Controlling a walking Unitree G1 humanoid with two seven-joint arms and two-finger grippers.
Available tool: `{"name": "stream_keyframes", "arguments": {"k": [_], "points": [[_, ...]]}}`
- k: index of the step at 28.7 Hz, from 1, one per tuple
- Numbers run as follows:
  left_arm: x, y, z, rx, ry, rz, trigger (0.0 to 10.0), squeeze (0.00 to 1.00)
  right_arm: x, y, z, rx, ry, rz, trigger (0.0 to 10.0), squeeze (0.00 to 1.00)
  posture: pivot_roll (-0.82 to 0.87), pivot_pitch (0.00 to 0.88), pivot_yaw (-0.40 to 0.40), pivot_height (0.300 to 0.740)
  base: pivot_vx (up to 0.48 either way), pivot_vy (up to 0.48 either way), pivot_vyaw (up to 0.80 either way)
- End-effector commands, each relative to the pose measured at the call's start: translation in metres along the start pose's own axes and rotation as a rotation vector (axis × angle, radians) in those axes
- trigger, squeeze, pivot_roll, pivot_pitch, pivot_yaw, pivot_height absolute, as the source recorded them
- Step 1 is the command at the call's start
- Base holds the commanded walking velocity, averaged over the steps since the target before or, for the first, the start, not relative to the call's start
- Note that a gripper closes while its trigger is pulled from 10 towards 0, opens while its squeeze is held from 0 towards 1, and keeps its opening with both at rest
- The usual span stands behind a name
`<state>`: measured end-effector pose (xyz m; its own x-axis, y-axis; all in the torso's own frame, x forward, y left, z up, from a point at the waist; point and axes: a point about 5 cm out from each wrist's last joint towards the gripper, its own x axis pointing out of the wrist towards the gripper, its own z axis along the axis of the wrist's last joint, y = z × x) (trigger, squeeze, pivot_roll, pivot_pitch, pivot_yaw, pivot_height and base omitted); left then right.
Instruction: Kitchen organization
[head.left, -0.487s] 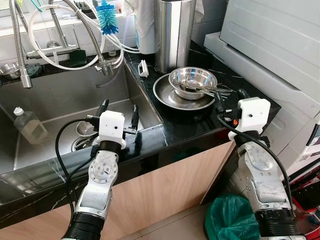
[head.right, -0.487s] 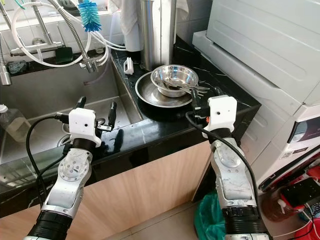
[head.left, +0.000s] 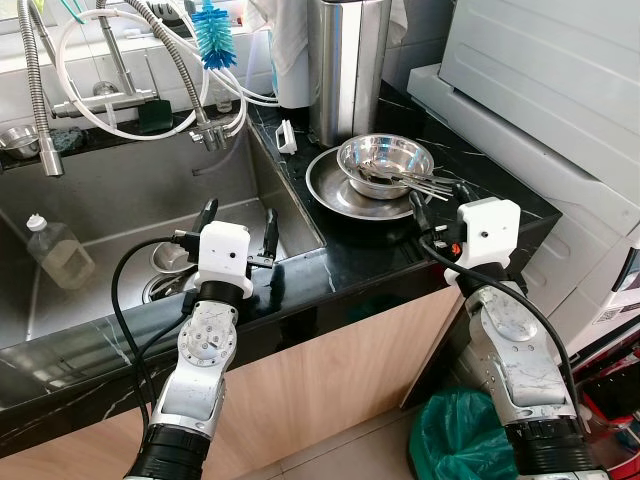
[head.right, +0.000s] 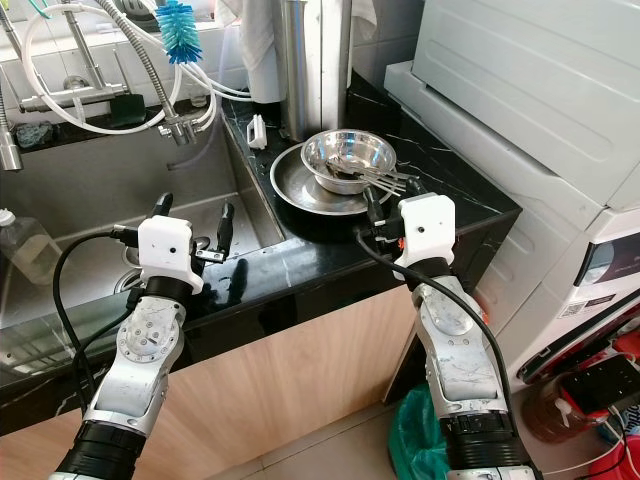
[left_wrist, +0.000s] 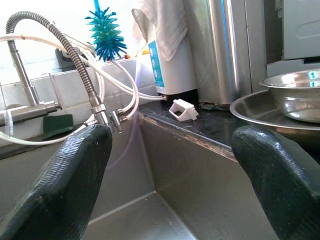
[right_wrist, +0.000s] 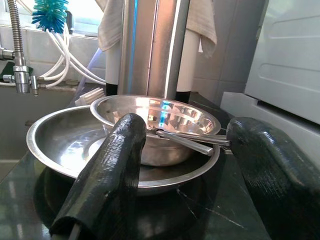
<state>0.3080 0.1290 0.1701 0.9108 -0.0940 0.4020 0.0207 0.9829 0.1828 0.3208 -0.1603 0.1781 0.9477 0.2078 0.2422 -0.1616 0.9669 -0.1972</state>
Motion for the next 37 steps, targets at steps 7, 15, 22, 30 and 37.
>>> {"name": "stream_keyframes", "arguments": {"k": [7, 15, 22, 30, 37], "points": [[0.001, 0.002, 0.003, 0.007, -0.009, 0.009, 10.0, 0.0, 0.001, 0.003, 0.004, -0.002, -0.016, 0.015, 10.0, 0.0, 0.03, 0.067, 0.022, 0.74, 0.0, 0.0, 0.0], [0.001, 0.001, 0.003, 0.004, -0.009, 0.007, 10.0, 0.0, 0.002, 0.003, 0.01, 0.001, -0.044, 0.023, 10.0, 0.0, 0.04, 0.067, 0.022, 0.74, 0.0, 0.0, 0.0], [0.001, 0.001, 0.003, 0.003, -0.009, 0.008, 10.0, 0.0, 0.002, 0.007, 0.011, 0.006, -0.05, 0.053, 10.0, 0.0, 0.03, 0.067, 0.023, 0.74, 0.0, 0.0, 0.0], [0.0, 0.001, 0.003, 0.002, -0.008, 0.008, 10.0, 0.0, 0.002, 0.009, 0.009, 0.006, -0.039, 0.071, 10.0, 0.0, 0.03, 0.066, 0.021, 0.74, 0.0, 0.0, 0.0], [0.001, 0.001, 0.003, 0.002, -0.009, 0.009, 10.0, 0.0, 0.002, 0.015, 0.01, 0.012, -0.049, 0.118, 10.0, 0.0, 0.04, 0.063, 0.022, 0.74, 0.0, 0.0, 0.0]]}}
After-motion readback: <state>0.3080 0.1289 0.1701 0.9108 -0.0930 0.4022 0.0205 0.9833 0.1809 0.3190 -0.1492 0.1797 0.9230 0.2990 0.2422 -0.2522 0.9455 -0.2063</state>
